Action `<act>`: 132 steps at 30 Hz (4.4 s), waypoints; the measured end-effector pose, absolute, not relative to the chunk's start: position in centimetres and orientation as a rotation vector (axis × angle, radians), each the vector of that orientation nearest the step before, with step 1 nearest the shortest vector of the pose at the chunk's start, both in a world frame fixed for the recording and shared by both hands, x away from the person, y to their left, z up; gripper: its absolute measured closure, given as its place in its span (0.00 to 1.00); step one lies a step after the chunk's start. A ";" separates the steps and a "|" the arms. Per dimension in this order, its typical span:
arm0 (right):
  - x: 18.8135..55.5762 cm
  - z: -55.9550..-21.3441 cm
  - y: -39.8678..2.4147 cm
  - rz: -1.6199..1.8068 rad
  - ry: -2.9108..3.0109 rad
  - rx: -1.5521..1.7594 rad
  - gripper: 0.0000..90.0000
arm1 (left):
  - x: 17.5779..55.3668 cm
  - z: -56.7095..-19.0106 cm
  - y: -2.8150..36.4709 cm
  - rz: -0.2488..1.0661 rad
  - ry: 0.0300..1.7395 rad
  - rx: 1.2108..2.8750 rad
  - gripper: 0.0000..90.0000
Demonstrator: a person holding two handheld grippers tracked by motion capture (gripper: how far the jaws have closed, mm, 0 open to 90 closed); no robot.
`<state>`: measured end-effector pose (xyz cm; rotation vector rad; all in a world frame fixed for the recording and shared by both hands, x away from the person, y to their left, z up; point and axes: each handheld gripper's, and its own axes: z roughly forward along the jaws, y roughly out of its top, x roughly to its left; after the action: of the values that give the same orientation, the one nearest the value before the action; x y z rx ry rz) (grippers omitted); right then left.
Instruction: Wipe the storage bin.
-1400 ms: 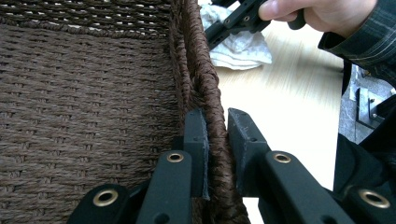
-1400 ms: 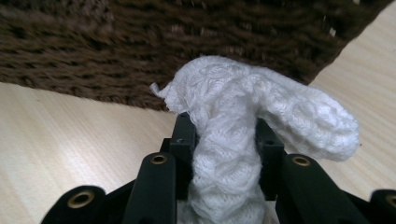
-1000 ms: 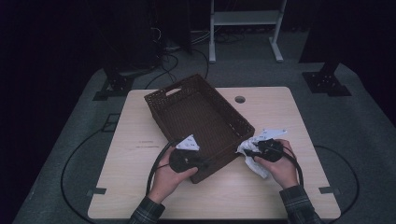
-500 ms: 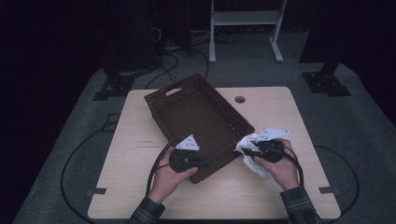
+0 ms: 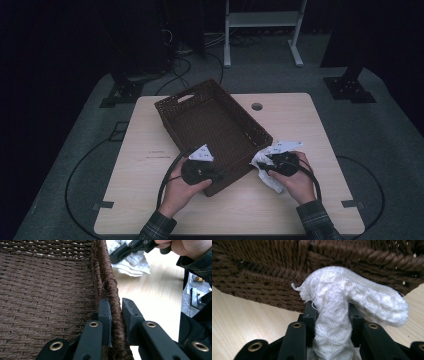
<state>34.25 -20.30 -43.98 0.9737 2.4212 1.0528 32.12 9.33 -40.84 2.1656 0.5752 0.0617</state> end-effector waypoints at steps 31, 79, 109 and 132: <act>35.1 -47.5 -19.2 0.920 2.527 0.993 0.75 | 32.1 -40.8 9.3 0.062 0.578 2.166 0.86; 31.4 -39.7 -19.8 1.192 2.347 0.838 0.74 | 32.1 -40.8 9.3 0.062 0.579 2.170 0.86; 33.2 -45.2 -17.8 0.984 2.516 0.880 0.75 | 32.1 -40.9 9.2 0.064 0.581 2.173 0.86; 33.7 -47.0 -17.1 0.900 2.568 0.882 0.75 | 32.1 -40.9 9.2 0.066 0.581 2.172 0.86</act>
<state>33.66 -17.06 -47.01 0.8820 2.5683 0.8999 32.07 9.25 -40.86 2.1719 0.5811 0.0659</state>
